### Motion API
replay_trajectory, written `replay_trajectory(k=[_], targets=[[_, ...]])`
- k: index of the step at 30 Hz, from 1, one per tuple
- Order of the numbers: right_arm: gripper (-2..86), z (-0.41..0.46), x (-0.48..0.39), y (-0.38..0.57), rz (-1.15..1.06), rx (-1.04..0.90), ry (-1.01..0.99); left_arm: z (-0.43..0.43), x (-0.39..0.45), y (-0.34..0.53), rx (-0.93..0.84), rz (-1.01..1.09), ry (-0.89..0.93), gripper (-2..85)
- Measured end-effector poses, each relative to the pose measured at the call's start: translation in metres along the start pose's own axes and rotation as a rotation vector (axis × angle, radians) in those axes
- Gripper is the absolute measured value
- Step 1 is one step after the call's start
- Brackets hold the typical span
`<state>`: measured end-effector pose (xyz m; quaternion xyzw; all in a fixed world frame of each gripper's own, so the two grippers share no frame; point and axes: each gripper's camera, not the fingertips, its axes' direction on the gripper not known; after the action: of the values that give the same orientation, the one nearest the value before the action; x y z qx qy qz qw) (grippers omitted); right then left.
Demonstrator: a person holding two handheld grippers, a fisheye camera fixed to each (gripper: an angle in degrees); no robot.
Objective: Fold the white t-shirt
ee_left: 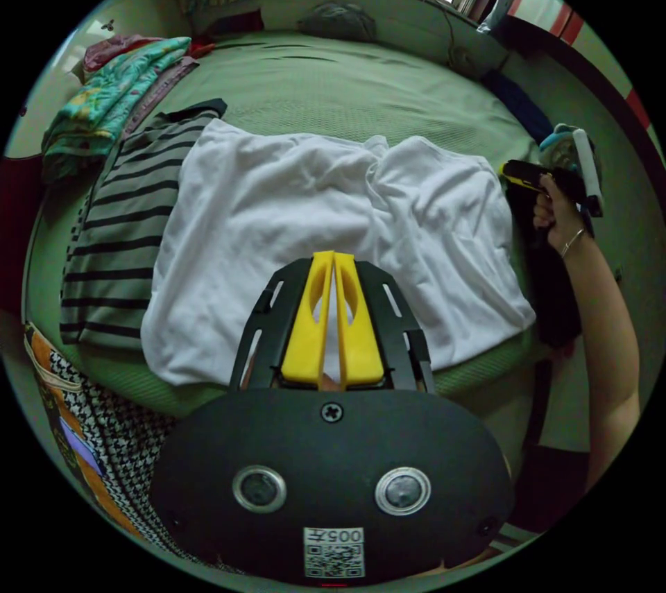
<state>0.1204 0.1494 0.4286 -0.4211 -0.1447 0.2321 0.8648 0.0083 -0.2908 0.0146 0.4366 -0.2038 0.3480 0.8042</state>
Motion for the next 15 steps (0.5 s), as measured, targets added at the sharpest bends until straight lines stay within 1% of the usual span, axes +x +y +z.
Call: replay_trajectory(k=[4, 8, 13, 15], targets=[[7.2, 0.003, -0.004, 0.005, -0.064, -0.013, 0.013, 0.003, 0.002, -0.004, -0.004, 0.002, 0.009, -0.5], [6.7, 0.009, -0.013, 0.005, -0.092, -0.019, 0.032, 0.006, 0.004, -0.009, -0.014, 0.008, 0.007, -0.5], [0.8, 0.018, -0.027, 0.014, -0.126, -0.048, 0.139, 0.007, 0.000, -0.015, -0.018, 0.001, 0.001, -0.5], [-1.0, 0.011, -0.028, 0.022, -0.123, -0.010, 0.157, 0.008, -0.004, -0.017, -0.025, -0.006, 0.000, -0.5]])
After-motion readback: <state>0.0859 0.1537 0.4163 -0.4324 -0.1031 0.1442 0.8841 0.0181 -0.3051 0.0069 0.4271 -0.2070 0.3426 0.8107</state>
